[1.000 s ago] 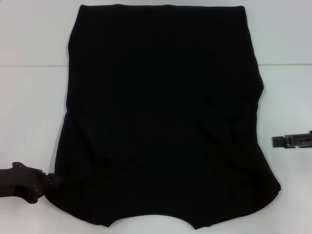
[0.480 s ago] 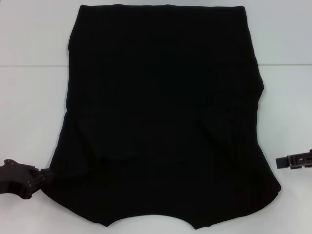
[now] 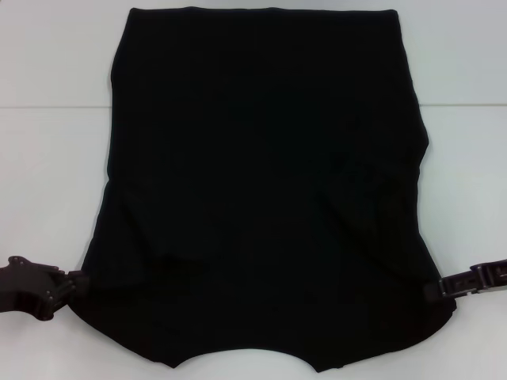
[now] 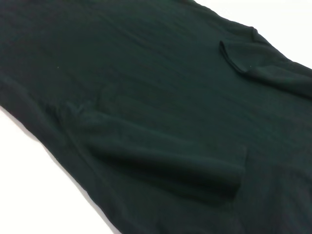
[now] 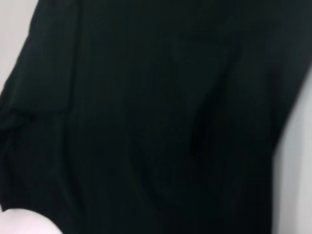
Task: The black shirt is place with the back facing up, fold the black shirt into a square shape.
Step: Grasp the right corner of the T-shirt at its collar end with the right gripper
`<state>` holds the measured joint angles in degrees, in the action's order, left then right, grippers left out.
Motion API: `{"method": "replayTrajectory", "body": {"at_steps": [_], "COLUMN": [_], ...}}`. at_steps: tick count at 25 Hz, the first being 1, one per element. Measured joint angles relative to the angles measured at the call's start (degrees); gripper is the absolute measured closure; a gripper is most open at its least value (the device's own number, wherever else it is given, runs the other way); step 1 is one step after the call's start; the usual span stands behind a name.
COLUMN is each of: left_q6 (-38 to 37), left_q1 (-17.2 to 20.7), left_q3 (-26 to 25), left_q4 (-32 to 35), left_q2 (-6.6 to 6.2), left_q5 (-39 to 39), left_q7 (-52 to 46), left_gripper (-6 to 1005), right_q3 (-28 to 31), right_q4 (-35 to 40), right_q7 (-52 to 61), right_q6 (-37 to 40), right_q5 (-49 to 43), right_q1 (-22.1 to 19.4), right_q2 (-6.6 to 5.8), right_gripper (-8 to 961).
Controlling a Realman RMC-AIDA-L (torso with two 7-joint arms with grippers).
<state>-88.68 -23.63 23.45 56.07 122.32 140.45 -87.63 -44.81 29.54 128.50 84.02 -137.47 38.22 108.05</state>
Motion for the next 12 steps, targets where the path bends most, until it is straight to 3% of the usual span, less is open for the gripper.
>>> {"method": "replayTrajectory", "body": {"at_steps": [8,12], "left_q6": [0.01,0.18], "left_q1": [-0.13,-0.27], "left_q3": [0.03,0.19], "left_q4": [-0.13,-0.24], "left_q2": [0.02,0.02], "left_q5": [0.0,0.0], "left_q7": [0.0,0.0], "left_gripper": [943,943], "right_q3": [-0.91,-2.68], "right_q4": [0.32,0.31], "right_q7": [-0.01,-0.02], "right_q6": [1.46,1.29], "right_q5": [-0.17,-0.17], "right_q1": [1.07,1.07], "right_q2": [1.22,1.4], "right_gripper": [215,291]}}
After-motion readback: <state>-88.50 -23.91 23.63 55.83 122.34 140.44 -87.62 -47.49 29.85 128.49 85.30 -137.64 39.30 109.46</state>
